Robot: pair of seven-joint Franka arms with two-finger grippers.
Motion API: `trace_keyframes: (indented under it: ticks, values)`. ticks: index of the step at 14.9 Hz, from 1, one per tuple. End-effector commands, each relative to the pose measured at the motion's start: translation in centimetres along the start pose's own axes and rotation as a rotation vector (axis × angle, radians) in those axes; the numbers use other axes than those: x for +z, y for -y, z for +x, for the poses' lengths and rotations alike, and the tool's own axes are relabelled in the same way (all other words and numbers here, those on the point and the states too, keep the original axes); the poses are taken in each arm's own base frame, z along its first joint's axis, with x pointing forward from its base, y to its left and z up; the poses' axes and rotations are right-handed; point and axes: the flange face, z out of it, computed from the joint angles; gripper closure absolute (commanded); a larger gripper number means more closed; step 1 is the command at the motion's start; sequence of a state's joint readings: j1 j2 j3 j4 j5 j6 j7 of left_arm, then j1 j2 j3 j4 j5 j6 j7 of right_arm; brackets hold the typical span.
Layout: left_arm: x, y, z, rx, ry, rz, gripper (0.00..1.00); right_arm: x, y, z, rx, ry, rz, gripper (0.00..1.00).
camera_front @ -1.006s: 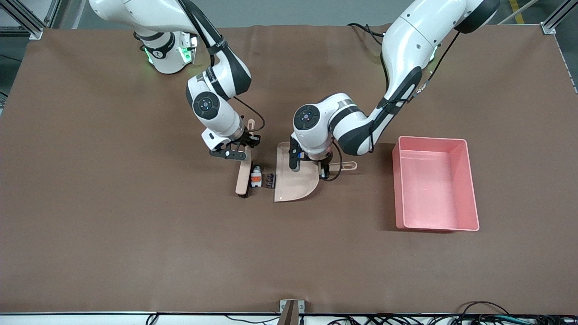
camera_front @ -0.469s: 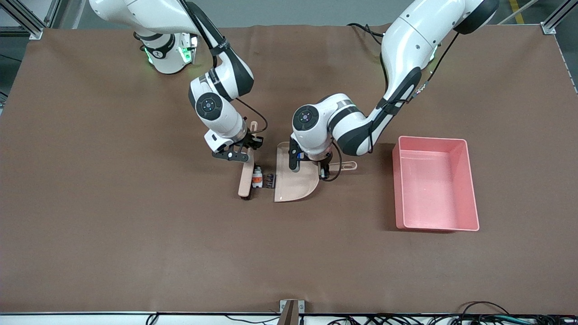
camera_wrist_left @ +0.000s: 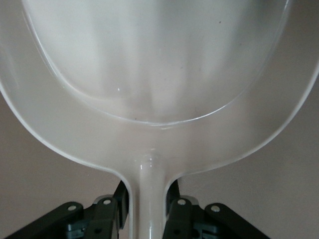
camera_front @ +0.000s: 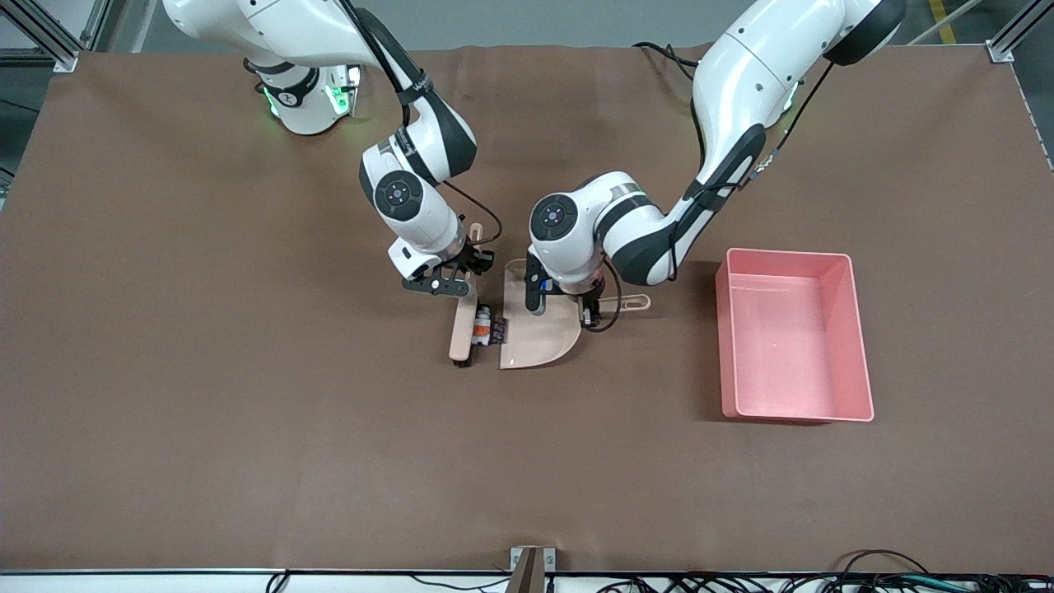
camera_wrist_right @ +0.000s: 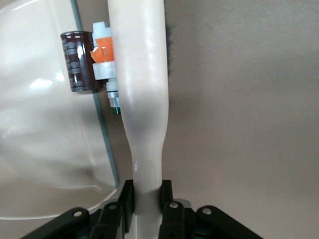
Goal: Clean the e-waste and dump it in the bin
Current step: 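Sweep the parts into the dustpan with the brush in the right gripper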
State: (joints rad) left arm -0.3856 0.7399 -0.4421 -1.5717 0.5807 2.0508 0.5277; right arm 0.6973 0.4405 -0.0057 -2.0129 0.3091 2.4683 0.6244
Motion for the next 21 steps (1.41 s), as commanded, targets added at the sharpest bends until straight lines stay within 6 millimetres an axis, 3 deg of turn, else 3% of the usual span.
trace_keyframes:
  ticks: [1,4,15,21]
  values:
    - [0.5,0.2,1.3,-0.018,-0.008,0.001,0.86,0.3,1.1,0.2,0.015,-0.002,0.016,1.00]
    - [0.7,0.3,1.4,-0.020,-0.011,-0.002,0.86,0.8,1.5,0.1,0.009,0.000,0.014,1.00]
    - [0.9,0.2,1.5,-0.018,-0.007,-0.003,0.86,0.5,7.2,-0.5,0.019,-0.005,0.094,1.00]
    - [1.0,0.4,1.2,-0.031,-0.011,-0.009,0.86,0.4,6.0,-0.5,0.005,0.029,0.061,1.00]
